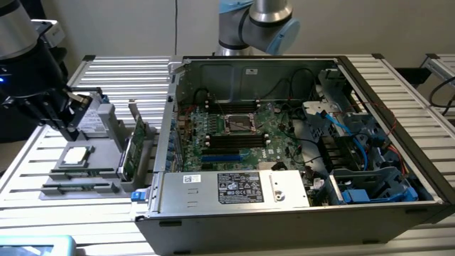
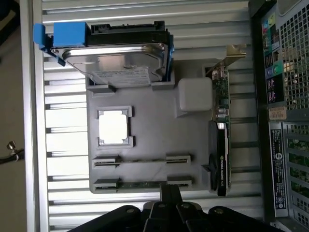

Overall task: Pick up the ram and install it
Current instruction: 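Reach for the ram, then pick up the ram and move it above insertion slot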

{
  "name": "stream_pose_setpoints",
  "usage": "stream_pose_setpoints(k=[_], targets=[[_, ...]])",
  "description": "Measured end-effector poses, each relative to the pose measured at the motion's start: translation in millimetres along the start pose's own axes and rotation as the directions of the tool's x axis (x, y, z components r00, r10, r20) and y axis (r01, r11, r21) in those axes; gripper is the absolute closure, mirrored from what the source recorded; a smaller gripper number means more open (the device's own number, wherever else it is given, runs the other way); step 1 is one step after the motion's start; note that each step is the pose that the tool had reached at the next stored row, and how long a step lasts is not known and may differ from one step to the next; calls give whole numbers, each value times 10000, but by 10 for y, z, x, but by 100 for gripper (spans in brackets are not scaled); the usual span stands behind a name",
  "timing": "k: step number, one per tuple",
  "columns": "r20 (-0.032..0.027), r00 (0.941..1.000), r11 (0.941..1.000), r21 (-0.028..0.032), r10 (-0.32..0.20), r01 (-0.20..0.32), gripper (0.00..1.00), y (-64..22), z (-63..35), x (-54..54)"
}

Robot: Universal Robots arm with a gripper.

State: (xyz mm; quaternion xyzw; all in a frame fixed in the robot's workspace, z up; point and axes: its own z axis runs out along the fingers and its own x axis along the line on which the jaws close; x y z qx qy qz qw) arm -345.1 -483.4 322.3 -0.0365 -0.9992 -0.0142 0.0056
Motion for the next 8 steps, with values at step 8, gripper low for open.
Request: stream_pose_setpoints(k=[8], targets=[[8,10000,10000,70,1,-1,89,-1,0,9]])
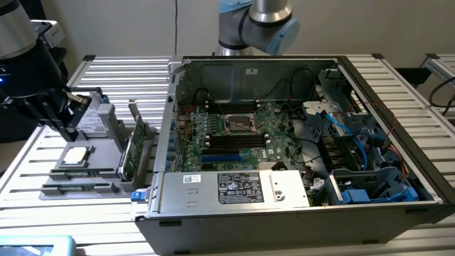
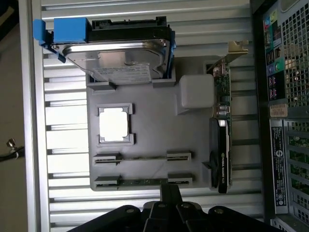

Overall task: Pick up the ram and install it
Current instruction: 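Pick up the ram and move it above insertion slot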

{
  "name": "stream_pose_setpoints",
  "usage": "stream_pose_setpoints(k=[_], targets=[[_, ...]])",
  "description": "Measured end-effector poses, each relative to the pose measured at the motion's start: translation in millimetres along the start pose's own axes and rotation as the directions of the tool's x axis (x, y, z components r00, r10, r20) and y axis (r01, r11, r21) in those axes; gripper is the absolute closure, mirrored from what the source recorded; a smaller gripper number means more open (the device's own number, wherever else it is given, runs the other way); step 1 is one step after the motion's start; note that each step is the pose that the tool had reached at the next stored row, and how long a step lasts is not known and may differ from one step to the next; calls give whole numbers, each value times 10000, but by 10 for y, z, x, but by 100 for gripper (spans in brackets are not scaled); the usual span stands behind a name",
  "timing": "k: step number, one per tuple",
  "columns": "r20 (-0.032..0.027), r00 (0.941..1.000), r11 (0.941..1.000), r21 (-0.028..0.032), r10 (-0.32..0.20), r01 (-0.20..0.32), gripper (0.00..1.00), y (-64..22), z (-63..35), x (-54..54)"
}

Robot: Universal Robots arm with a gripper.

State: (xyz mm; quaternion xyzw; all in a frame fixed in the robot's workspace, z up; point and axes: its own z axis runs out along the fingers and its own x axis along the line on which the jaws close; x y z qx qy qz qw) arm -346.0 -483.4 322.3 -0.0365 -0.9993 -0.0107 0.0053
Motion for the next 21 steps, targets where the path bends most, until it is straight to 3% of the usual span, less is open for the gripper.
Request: stream_pose_setpoints(k=[8,12,17,21], targets=[[0,10000,10000,3,-5,5,89,4,1,5],[-15,9978,9978,11,-664,664,89,7,3,7],[-34,9876,9876,18,-1573,1573,89,7,13,7],[-51,9734,9734,23,-2290,2290,89,6,22,7]])
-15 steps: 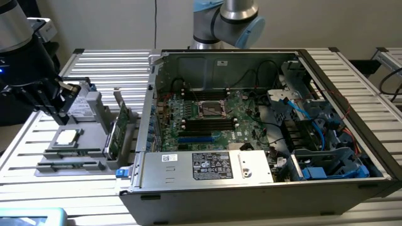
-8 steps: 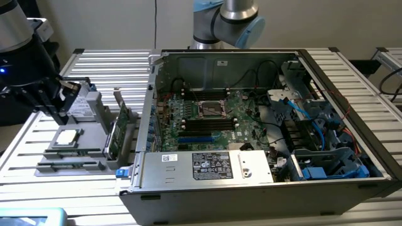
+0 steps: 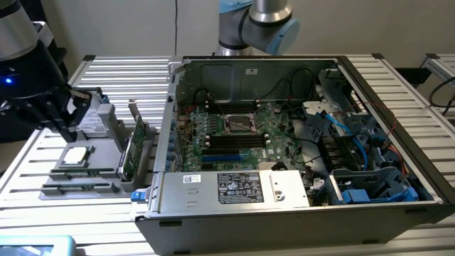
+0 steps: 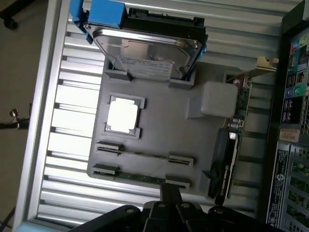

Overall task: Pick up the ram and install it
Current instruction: 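Pick up the ram and move it above insertion slot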

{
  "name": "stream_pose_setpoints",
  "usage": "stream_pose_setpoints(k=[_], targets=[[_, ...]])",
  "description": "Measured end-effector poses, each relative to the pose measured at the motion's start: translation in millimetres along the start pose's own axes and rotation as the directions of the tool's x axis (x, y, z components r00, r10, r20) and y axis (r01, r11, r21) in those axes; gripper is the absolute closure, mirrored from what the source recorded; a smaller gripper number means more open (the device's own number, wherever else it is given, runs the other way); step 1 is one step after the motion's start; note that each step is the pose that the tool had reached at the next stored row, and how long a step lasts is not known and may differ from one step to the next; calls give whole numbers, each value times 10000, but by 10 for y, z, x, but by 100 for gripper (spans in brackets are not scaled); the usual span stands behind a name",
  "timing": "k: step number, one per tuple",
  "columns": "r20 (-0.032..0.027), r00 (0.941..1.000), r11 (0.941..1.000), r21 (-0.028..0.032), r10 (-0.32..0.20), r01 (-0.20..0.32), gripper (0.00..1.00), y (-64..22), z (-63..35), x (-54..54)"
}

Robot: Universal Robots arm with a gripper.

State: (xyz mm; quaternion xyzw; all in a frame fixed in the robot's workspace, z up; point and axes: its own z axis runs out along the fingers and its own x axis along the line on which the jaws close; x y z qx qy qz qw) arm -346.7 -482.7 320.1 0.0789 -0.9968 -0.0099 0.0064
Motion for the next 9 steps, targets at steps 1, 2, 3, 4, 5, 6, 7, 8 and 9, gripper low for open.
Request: stream_pose_setpoints(k=[1,2,3,4,5,6,7,8,9], targets=[[-3,9999,9999,1,-173,173,89,0,3,0],[-7,9994,9994,3,-359,359,89,0,6,0],[-11,9986,9986,4,-538,538,89,0,8,0],[-14,9974,9974,5,-717,717,89,0,11,0],[-18,9958,9958,6,-914,914,89,0,14,0],[-22,9941,9941,7,-1080,1080,89,0,17,0],[-25,9920,9920,7,-1265,1265,89,0,20,0],[-29,9895,9895,8,-1443,1443,89,0,23,0],[-34,9867,9867,9,-1626,1626,89,0,25,0]])
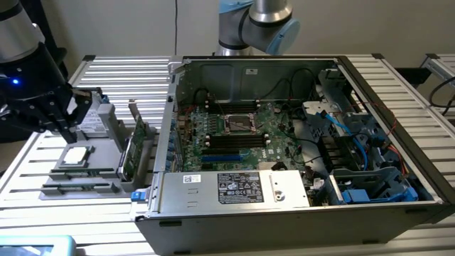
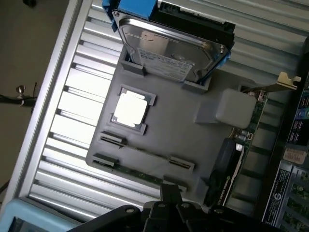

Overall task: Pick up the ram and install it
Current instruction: 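Pick up the ram and move it above insertion slot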

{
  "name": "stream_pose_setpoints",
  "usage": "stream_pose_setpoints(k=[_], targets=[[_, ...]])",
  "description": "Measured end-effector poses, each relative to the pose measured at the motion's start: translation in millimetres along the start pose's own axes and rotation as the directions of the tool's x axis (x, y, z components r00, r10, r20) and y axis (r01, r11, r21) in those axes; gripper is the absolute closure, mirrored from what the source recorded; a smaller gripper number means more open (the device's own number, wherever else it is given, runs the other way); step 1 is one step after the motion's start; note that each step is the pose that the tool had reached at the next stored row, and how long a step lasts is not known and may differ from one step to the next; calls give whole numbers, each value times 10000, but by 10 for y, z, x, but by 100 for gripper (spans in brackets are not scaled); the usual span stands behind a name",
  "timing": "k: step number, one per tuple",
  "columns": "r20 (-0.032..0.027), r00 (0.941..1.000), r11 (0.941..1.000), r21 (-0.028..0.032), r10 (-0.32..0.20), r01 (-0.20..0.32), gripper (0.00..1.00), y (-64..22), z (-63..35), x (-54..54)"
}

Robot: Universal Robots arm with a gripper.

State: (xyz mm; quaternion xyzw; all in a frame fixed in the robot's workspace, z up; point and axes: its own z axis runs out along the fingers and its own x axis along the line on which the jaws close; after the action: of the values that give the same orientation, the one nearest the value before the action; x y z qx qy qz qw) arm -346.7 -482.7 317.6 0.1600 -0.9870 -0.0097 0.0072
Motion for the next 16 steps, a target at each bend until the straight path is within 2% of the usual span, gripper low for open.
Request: stream_pose_setpoints(k=[4,8,12,16], targets=[[-15,9973,9973,5,-729,729,89,0,12,0],[-32,9895,9895,12,-1445,1445,89,-1,24,-1],[-48,9762,9762,17,-2167,2168,89,-1,36,-1],[-65,9580,9580,21,-2868,2868,89,-1,52,-1]])
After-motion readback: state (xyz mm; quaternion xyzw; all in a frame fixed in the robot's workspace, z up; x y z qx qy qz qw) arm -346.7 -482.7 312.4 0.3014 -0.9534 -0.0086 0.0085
